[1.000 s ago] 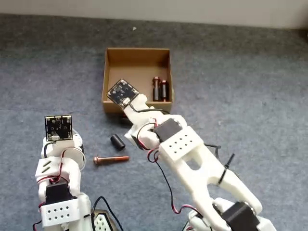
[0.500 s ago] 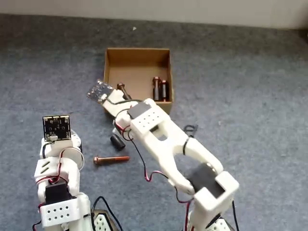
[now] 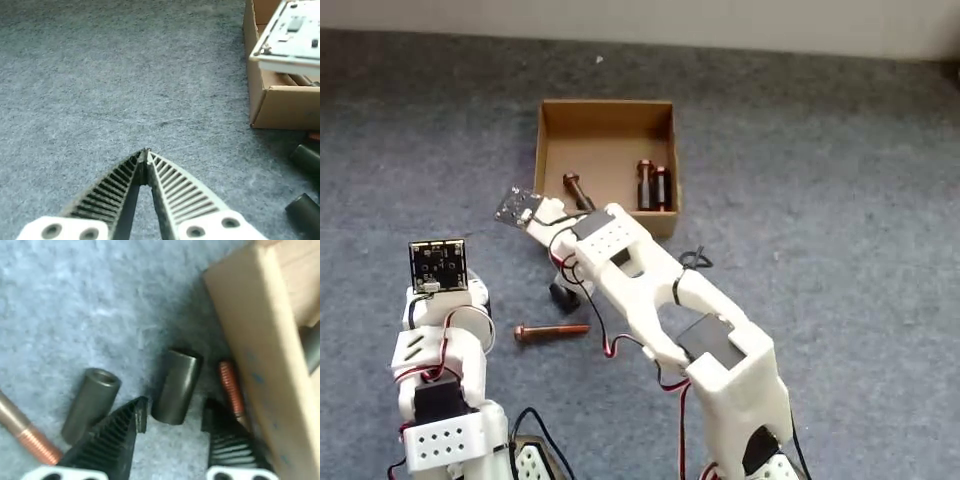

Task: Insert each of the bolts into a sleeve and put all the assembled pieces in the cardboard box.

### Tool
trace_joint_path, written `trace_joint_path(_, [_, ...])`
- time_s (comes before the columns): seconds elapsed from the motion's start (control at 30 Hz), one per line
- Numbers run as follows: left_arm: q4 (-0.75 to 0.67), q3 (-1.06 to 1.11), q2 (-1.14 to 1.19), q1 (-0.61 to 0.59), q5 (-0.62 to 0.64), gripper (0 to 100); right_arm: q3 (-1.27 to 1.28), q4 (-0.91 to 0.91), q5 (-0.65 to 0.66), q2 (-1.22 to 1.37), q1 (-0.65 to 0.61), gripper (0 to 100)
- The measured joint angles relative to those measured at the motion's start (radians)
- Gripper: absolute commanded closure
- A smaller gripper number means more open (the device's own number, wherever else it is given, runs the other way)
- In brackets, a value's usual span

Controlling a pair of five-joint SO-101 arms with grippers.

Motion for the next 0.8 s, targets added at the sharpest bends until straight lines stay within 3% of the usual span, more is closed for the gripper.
trace_joint_path(0.1, [0.0,0.0,0.0,0.0,0.0,99,-0.006,-0.009,0.0,0.005,0.002,99.6])
trace_joint_path(0.43, [0.0,0.0,0.0,0.0,0.0,99,-0.003,0.025,0.0,-0.026,0.008,99.3])
trace_joint_path(0.8, [0.0,0.0,0.0,0.0,0.0,99,0.269,0.169,-0.052,-0.397,0.058,99.3])
